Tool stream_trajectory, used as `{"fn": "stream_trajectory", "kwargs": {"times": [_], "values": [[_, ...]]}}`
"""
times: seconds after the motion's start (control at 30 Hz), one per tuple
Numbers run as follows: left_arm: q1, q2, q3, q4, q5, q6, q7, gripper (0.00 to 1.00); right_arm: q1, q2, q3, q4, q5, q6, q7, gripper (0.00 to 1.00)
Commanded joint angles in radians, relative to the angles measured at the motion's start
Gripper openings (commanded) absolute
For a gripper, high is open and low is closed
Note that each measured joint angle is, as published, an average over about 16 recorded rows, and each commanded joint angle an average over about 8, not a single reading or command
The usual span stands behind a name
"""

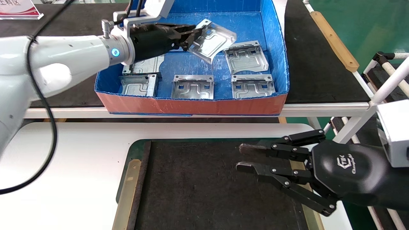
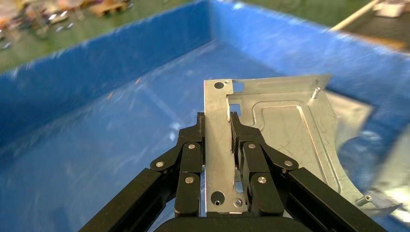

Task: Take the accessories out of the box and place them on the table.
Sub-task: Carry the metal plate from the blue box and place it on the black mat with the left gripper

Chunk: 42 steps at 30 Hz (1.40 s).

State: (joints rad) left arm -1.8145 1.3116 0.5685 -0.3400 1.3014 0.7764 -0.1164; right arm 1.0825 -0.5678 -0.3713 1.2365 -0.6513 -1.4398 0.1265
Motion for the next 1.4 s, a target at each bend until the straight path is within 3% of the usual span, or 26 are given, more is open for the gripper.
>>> {"fn": "stream_trajectory", "kwargs": {"times": [0.03,0.83,1.07,1.4], "values": [[-0.010,-0.008,-0.004,-0.005,-0.015,0.043,0.023,0.00,0.000,0.000,0.000,0.000,0.000,0.000,0.000,1.00],[-0.049,-0.236,-0.054,0.072,-0.147,0.757,0.461,0.00,0.000,0.000,0.000,0.000,0.000,0.000,0.000,1.00],[0.004,-0.283,-0.022,0.018,-0.193,0.825,0.481,0.00,0.000,0.000,0.000,0.000,0.000,0.000,0.000,1.00],[0.163,-0.378,0.131,-0.253,-0.315,0.825,0.478,0.00,0.000,0.000,0.000,0.000,0.000,0.000,0.000,1.00]]}}
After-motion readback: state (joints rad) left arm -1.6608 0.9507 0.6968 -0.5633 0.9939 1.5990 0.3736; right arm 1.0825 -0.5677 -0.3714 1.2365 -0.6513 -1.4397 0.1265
